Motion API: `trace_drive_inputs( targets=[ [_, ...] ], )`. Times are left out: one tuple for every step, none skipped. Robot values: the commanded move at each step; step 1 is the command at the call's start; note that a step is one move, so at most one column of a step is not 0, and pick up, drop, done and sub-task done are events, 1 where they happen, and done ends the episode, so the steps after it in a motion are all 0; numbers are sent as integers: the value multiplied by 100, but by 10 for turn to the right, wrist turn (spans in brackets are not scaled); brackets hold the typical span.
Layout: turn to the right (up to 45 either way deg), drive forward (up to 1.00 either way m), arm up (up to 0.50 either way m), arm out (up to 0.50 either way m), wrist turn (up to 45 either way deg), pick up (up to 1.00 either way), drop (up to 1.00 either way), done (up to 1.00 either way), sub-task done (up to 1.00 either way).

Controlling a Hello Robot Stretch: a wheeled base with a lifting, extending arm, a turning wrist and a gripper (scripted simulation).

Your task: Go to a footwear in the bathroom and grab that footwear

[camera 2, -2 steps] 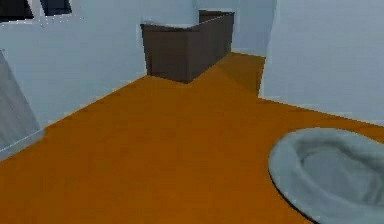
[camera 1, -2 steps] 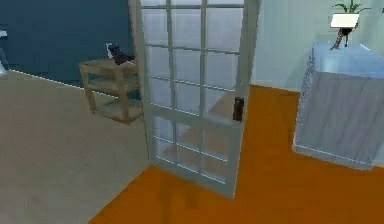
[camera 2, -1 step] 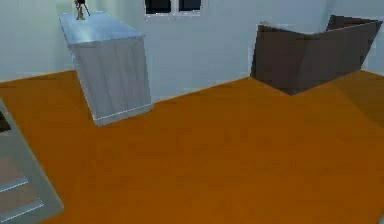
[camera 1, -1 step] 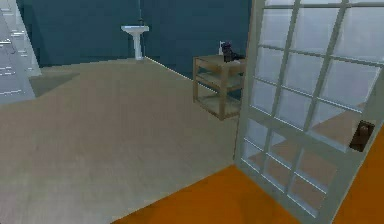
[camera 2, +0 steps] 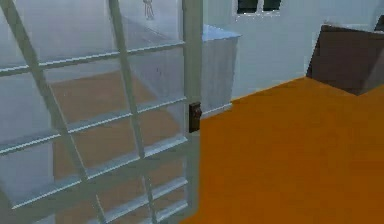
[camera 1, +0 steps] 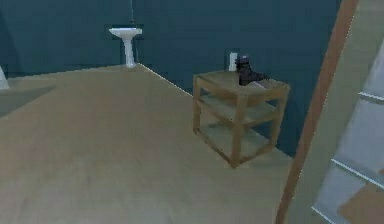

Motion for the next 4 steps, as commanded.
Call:
trace_drive_inputs(
  targets=[
    [-60, 0, 0, 0, 0, 0, 0, 0, 0],
    [0, 70, 0, 0, 0, 0, 0, 0, 0],
    [210, 0, 0, 0, 0, 0, 0, 0, 0],
    [0, 45, 0, 0, 0, 0, 0, 0, 0]
  ],
)
